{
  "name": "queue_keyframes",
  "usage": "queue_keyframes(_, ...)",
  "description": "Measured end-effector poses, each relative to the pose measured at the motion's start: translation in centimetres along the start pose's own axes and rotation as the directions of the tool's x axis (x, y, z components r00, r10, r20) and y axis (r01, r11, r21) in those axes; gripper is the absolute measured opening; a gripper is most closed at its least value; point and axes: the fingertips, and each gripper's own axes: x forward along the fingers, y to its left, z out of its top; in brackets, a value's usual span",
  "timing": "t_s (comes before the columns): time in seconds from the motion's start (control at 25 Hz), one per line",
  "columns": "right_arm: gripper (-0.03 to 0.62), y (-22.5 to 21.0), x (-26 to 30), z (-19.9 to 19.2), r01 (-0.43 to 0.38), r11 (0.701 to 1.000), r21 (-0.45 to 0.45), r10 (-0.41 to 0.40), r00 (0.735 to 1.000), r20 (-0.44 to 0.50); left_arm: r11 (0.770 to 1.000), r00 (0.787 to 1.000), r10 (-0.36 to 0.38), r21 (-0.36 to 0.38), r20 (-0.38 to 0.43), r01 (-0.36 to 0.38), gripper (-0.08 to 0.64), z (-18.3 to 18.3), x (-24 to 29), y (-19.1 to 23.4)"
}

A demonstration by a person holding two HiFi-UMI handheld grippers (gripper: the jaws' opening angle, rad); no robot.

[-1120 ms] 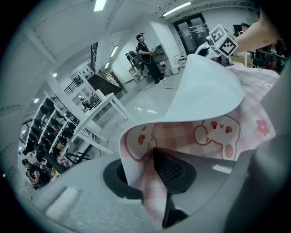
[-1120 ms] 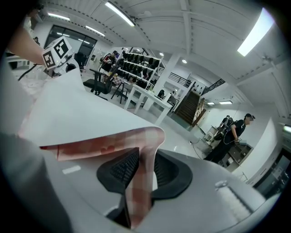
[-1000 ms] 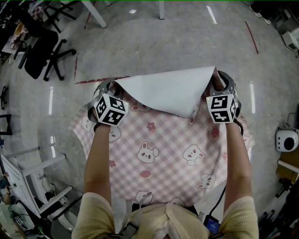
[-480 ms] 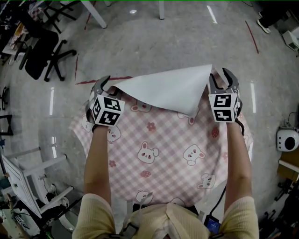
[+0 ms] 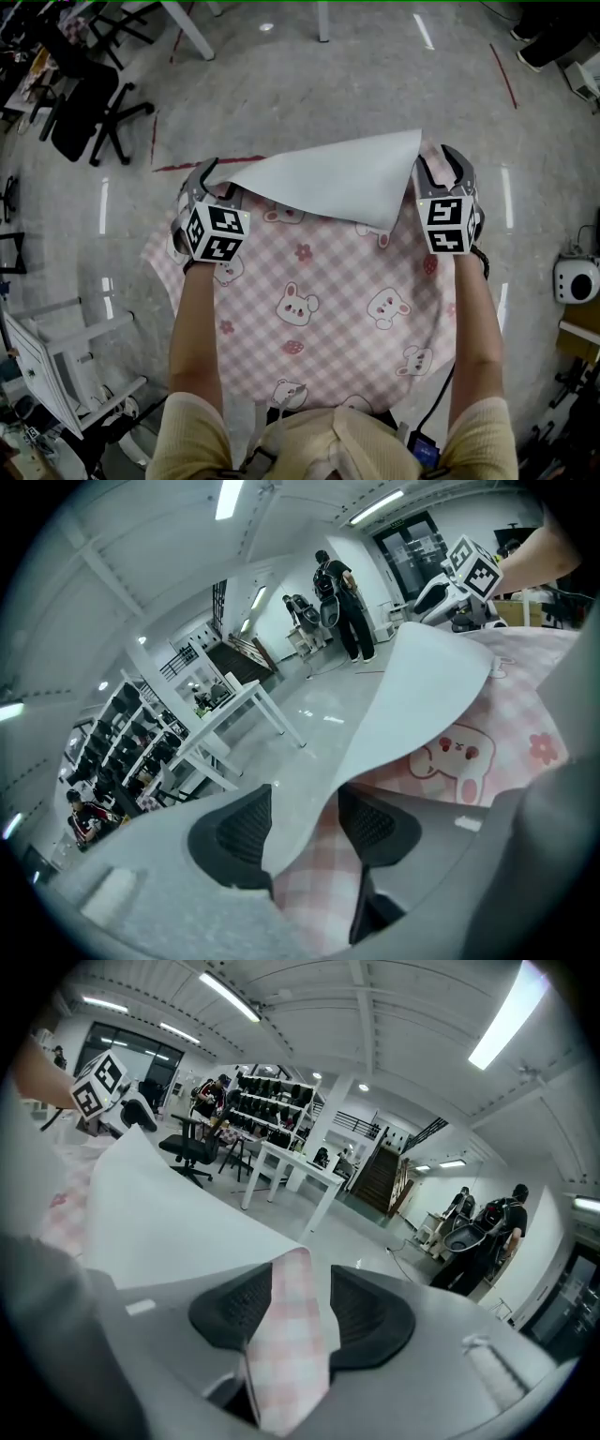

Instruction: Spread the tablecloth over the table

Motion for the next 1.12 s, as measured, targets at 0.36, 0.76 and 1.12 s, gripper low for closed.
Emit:
queue_keyframes(0.36, 0.188, 1.9, -2.3, 0.9, -0.034, 0.999, 0.031, 0.033, 0.999, 0.020, 0.999, 0.999, -0.015, 0.053, 0.028, 0.014, 0.232, 0.5, -2.7, -1.4)
queue_keyframes(0.76, 0.181, 4.0, -4.9, 1.7, -0.051, 0.998, 0.023, 0.050, 0.998, 0.044, 0.913, 0.980, -0.134, 0.403, 0.147, 0.064, 0.195, 6.2, -4.3, -8.7)
queue_keyframes(1.12, 0.151, 4.3, -7.5, 0.8, -0.016, 0.997, 0.076, 0.012, 0.999, 0.052, 0.900, 0.970, -0.195, 0.420, 0.145, 0.118, 0.067, 8.7, -4.3, -9.7)
